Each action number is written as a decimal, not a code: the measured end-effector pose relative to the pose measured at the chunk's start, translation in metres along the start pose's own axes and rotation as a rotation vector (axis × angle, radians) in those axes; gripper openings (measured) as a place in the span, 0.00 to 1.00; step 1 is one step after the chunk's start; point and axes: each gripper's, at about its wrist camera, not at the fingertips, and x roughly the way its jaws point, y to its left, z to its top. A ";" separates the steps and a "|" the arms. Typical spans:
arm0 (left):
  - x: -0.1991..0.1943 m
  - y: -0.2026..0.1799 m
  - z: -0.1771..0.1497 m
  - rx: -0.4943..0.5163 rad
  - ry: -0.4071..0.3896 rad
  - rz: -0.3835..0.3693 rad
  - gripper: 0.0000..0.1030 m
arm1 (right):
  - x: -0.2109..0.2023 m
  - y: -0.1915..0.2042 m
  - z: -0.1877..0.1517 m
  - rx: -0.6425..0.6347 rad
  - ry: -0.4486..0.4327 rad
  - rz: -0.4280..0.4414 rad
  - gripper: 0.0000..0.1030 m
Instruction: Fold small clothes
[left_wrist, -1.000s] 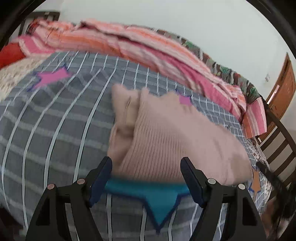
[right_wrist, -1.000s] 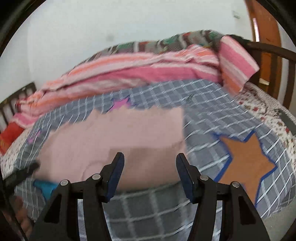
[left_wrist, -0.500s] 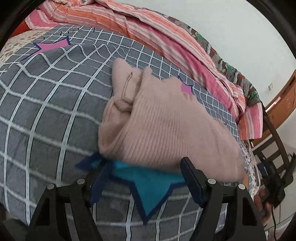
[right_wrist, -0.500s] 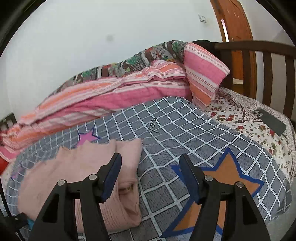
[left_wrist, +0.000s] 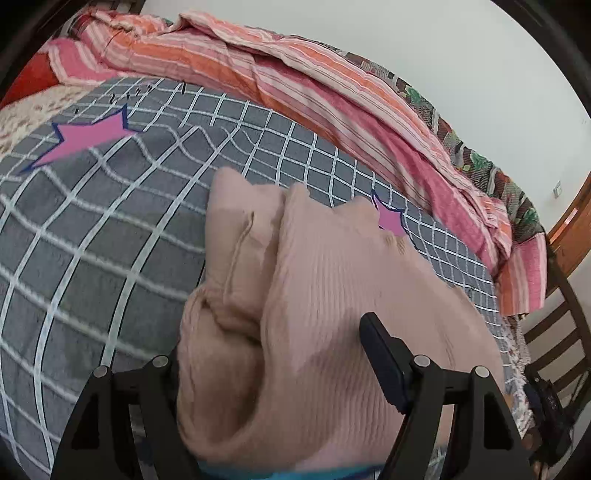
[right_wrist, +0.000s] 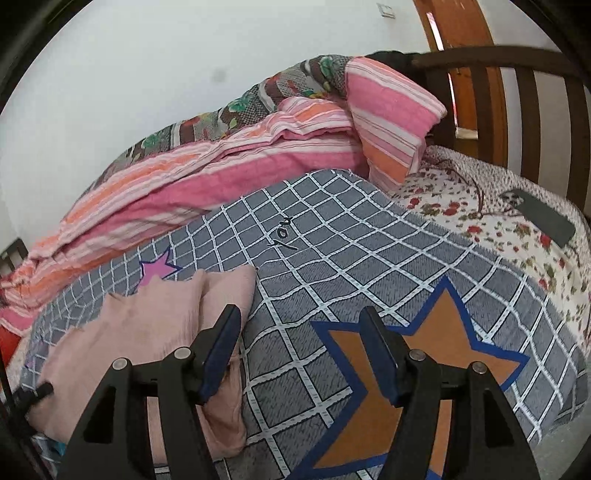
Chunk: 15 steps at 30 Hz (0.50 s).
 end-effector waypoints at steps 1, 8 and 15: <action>0.002 0.000 0.001 -0.003 -0.005 0.012 0.69 | -0.002 0.001 0.000 -0.012 -0.018 -0.025 0.63; -0.001 -0.007 0.009 0.020 -0.072 0.096 0.40 | -0.001 -0.006 0.002 -0.035 -0.035 -0.100 0.63; -0.021 -0.047 0.029 0.100 -0.139 0.087 0.26 | 0.001 -0.014 0.006 -0.016 -0.034 -0.106 0.63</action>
